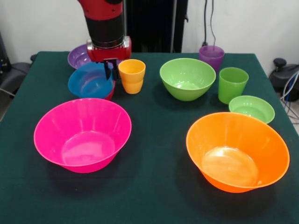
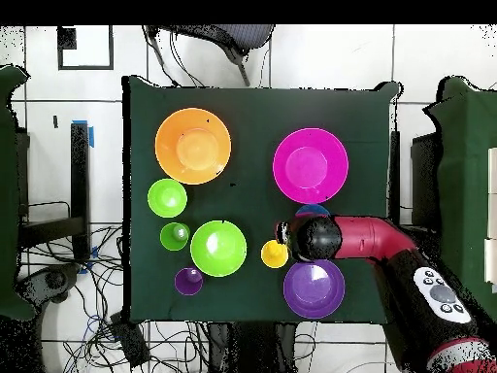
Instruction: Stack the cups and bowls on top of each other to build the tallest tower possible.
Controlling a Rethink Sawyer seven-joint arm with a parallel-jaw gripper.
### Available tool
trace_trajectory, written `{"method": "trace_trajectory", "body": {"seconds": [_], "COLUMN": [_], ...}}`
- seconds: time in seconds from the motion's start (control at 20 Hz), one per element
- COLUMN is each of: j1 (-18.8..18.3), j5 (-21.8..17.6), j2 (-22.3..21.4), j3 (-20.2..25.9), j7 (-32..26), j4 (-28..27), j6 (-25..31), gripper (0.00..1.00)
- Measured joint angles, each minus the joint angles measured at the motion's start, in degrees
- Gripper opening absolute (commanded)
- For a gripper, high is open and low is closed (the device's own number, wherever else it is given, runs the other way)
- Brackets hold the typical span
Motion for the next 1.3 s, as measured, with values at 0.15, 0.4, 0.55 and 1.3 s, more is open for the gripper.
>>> {"method": "trace_trajectory", "body": {"seconds": [0.15,0.4,0.55,1.3], "j1": [0.42,2.38,4.10,4.57], "j5": [-3.44,-10.42,-13.89,-14.08], "j2": [0.85,1.77,2.05,2.29], "j3": [0.01,-0.45,-0.92,-0.59], "j7": [0.00,0.00,0.00,0.00], "j4": [-0.01,-0.31,-0.68,-1.26], "j6": [0.02,0.50,1.68,2.59], "gripper": [0.00,0.00,0.00,0.00]}}
